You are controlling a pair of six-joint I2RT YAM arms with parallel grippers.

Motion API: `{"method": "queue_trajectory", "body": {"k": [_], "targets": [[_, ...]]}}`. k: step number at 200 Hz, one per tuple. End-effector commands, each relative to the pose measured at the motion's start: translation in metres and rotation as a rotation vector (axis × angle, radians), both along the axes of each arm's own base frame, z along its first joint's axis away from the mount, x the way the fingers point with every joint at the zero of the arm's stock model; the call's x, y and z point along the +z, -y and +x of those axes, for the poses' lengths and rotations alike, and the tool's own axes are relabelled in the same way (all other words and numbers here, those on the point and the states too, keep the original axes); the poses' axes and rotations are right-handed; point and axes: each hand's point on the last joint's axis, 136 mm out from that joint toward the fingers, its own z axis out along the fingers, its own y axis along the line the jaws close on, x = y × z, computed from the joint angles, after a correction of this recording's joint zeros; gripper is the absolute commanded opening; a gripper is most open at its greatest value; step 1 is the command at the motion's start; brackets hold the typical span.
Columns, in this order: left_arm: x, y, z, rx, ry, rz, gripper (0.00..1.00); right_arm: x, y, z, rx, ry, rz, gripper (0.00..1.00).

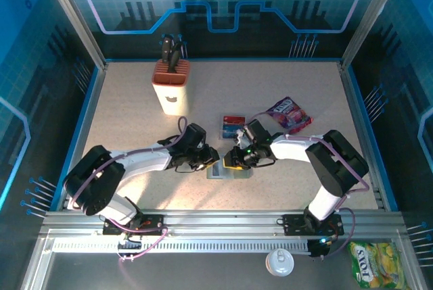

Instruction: Take the credit cards out of the card holder

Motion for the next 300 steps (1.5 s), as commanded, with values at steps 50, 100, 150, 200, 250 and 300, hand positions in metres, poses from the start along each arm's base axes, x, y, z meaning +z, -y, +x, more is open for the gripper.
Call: {"method": "queue_trajectory", "body": {"k": [50, 100, 150, 200, 250, 300], "targets": [[-0.016, 0.012, -0.006, -0.009, -0.065, -0.03, 0.25, 0.0, 0.006, -0.003, -0.015, -0.021, 0.004, 0.37], [-0.015, 0.019, -0.005, -0.022, -0.061, -0.06, 0.19, 0.001, 0.006, -0.004, -0.017, -0.022, 0.007, 0.36], [-0.011, 0.019, -0.003, -0.018, -0.051, -0.066, 0.16, 0.011, 0.006, -0.003, -0.018, -0.007, 0.019, 0.36], [0.001, 0.024, 0.0, -0.028, -0.03, -0.092, 0.16, 0.034, 0.012, 0.0, -0.016, 0.054, -0.008, 0.36], [0.01, 0.033, 0.004, -0.048, -0.022, -0.115, 0.2, 0.054, 0.025, 0.001, -0.023, 0.119, -0.051, 0.36], [0.017, 0.051, 0.007, -0.086, -0.024, -0.122, 0.21, 0.065, 0.037, 0.003, -0.056, 0.149, -0.048, 0.37]]}}
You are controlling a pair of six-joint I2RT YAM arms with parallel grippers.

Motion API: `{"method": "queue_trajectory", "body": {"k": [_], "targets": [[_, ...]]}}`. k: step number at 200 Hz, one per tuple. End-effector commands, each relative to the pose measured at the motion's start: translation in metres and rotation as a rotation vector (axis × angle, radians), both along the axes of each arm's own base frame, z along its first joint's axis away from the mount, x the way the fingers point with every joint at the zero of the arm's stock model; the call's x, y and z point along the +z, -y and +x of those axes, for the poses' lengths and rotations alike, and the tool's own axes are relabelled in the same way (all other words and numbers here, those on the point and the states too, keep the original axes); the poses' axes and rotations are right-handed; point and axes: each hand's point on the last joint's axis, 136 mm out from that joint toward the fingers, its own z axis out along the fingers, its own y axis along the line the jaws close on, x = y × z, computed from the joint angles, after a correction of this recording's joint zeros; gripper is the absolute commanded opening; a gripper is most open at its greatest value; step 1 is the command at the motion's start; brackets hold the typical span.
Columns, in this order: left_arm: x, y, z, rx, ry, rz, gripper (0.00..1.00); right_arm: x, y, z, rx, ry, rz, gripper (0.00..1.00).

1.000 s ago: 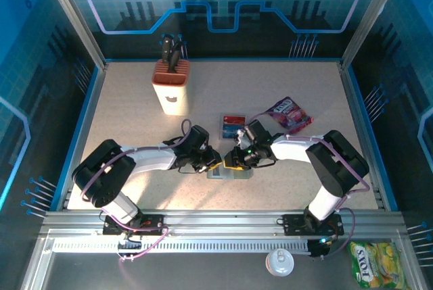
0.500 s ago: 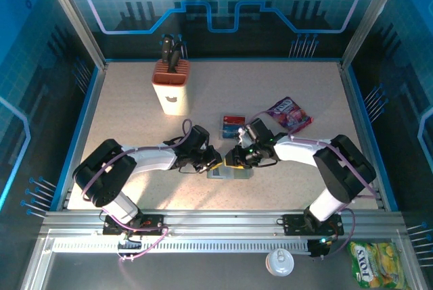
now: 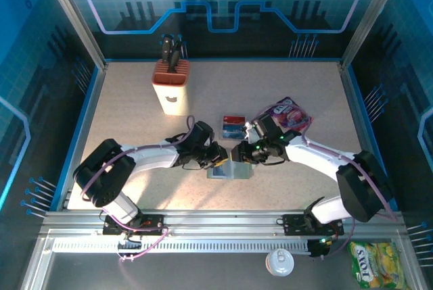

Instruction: Take the credit cards out of the card holder

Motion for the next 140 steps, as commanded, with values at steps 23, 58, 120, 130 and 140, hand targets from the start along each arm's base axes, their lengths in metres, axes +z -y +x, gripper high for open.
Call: {"method": "queue_trajectory", "body": {"k": [23, 58, 120, 130, 140], "targets": [[0.005, 0.019, -0.001, -0.05, -0.02, -0.015, 0.25, 0.01, 0.016, -0.001, -0.025, 0.018, -0.017, 0.37], [0.006, 0.033, 0.001, -0.077, -0.019, -0.033, 0.39, 0.016, 0.025, -0.003, -0.045, 0.038, -0.022, 0.37], [0.002, 0.052, 0.006, -0.11, -0.026, -0.05, 0.43, 0.022, 0.036, -0.008, -0.066, 0.049, -0.028, 0.37], [0.0, 0.053, 0.006, -0.111, -0.028, -0.049, 0.43, 0.022, 0.036, -0.008, -0.066, 0.049, -0.026, 0.38], [0.001, 0.052, 0.006, -0.111, -0.026, -0.047, 0.43, 0.022, 0.036, -0.009, -0.066, 0.045, -0.024, 0.38]]}}
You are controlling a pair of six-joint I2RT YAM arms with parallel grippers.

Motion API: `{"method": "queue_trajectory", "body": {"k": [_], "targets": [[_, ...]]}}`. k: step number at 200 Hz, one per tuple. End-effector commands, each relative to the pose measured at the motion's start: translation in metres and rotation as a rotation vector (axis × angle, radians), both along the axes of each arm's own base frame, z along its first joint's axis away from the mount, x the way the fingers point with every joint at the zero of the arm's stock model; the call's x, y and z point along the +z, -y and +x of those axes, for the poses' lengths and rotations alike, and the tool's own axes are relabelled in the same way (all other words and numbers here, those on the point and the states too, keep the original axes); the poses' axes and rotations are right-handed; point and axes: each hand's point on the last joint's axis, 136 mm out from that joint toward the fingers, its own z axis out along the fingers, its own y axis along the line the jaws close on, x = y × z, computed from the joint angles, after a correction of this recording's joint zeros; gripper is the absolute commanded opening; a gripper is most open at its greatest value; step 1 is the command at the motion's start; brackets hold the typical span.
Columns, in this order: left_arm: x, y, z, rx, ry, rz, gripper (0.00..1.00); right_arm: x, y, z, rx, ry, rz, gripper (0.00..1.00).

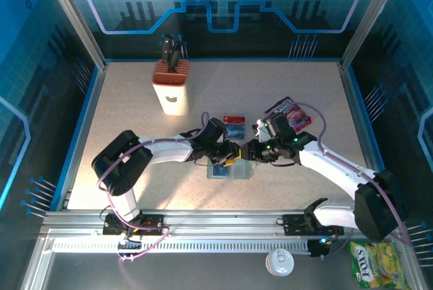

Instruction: Take the credit cards out of the card holder

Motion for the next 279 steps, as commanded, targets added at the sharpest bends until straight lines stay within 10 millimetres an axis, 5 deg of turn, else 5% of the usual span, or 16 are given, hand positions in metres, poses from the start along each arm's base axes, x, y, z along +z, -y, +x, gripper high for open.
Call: {"method": "queue_trajectory", "body": {"k": [1, 203, 279], "targets": [[0.006, 0.01, 0.0, -0.03, 0.003, -0.027, 0.43, -0.002, 0.006, -0.006, -0.001, -0.013, -0.009, 0.38], [-0.004, -0.071, -0.013, 0.065, 0.017, 0.109, 0.4, -0.027, -0.04, -0.004, 0.09, -0.094, 0.011, 0.37], [-0.017, -0.091, -0.024, 0.091, 0.008, 0.161, 0.24, -0.035, -0.064, -0.003, 0.144, -0.114, -0.003, 0.37]]}}
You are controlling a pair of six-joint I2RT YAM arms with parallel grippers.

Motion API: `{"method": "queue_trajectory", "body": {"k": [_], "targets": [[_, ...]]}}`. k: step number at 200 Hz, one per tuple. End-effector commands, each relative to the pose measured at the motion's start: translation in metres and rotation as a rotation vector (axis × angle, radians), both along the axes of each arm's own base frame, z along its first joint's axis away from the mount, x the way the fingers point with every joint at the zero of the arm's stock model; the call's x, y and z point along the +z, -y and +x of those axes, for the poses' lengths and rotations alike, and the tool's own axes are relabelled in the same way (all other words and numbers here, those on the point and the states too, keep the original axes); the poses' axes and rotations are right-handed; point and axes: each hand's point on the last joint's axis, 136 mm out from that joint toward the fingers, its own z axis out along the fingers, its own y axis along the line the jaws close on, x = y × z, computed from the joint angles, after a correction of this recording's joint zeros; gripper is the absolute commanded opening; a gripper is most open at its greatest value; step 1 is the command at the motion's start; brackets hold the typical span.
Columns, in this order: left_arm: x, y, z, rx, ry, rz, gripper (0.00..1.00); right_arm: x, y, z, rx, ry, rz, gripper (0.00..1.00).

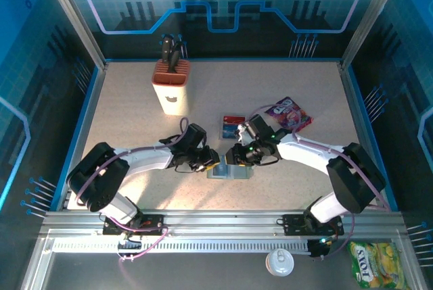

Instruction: Take the credit cards out of the card holder

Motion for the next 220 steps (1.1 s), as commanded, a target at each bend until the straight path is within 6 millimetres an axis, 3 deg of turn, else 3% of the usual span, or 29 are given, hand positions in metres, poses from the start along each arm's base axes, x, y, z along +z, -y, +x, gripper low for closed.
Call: {"method": "queue_trajectory", "body": {"k": [1, 18, 23, 77, 156, 220], "targets": [[-0.002, -0.01, -0.004, 0.009, 0.004, 0.028, 0.24, 0.003, -0.012, 0.002, 0.018, 0.001, 0.014, 0.37], [-0.006, -0.011, -0.006, 0.011, -0.005, 0.032, 0.23, -0.004, -0.013, -0.001, 0.028, -0.017, 0.002, 0.37], [-0.007, -0.011, -0.007, 0.011, -0.008, 0.031, 0.23, 0.004, -0.019, 0.006, 0.029, 0.002, 0.018, 0.37], [-0.013, -0.011, -0.014, 0.031, -0.036, -0.008, 0.22, -0.001, -0.028, 0.007, 0.047, -0.008, 0.018, 0.37], [0.009, -0.011, -0.005, 0.028, 0.015, 0.001, 0.22, -0.006, -0.028, 0.006, 0.048, -0.016, 0.017, 0.37], [0.004, -0.008, 0.004, 0.007, 0.008, 0.016, 0.08, -0.014, -0.028, 0.005, 0.041, -0.032, 0.017, 0.37]]}}
